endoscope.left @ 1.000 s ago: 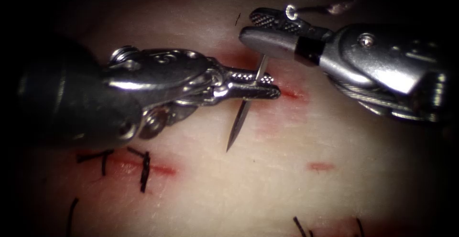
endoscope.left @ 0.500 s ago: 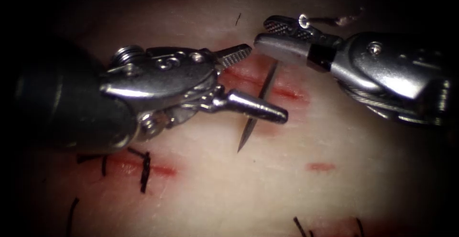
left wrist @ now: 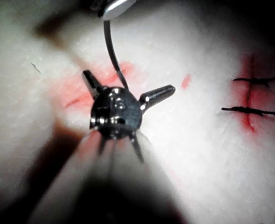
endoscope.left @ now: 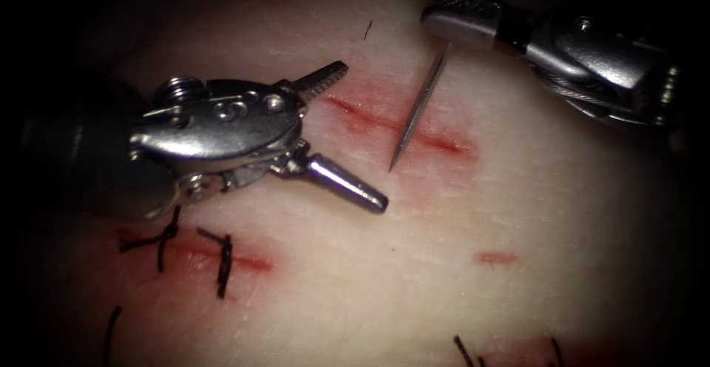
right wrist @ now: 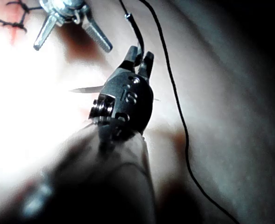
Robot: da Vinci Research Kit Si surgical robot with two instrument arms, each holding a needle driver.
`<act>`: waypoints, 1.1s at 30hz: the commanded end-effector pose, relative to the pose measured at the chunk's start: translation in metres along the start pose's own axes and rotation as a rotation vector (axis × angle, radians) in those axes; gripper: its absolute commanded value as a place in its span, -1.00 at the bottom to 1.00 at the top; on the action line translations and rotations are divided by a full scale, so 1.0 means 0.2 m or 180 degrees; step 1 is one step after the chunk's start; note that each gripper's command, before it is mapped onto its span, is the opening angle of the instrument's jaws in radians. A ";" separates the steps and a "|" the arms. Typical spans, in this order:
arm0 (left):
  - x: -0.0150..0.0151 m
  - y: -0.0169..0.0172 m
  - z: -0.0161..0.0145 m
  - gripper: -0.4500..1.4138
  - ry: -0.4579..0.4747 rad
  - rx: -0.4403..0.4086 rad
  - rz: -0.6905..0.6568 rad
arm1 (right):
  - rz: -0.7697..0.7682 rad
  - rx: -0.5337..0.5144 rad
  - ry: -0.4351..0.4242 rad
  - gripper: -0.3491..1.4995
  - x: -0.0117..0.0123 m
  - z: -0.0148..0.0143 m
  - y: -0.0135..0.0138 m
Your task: Wound Closure
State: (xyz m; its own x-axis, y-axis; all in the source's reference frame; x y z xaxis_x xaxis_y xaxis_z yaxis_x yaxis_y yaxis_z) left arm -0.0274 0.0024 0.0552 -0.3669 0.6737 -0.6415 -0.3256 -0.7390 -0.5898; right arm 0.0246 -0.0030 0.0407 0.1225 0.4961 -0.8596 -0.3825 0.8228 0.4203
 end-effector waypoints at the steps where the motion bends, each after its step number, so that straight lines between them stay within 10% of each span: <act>1: -0.004 -0.001 0.005 0.77 -0.0032 -0.0012 0.0037 | -0.0073 -0.0014 0.0026 -1.00 -0.001 0.006 0.007; 12: -0.021 -0.011 0.013 0.01 -0.0034 -0.0167 0.0207 | -0.0456 -0.0208 0.0093 -1.00 -0.006 0.014 0.023; 33: -0.044 -0.009 0.017 -0.04 -0.0557 -0.0211 0.0202 | -0.0788 -0.0293 0.0078 -1.00 -0.010 0.028 0.024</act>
State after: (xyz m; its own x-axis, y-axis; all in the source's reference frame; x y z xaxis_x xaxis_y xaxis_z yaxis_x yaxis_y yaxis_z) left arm -0.0261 -0.0022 0.0630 -0.5332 0.6103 -0.5859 -0.2408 -0.7734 -0.5864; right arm 0.0268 0.0011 0.0458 0.2033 0.2760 -0.9394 -0.4257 0.8889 0.1690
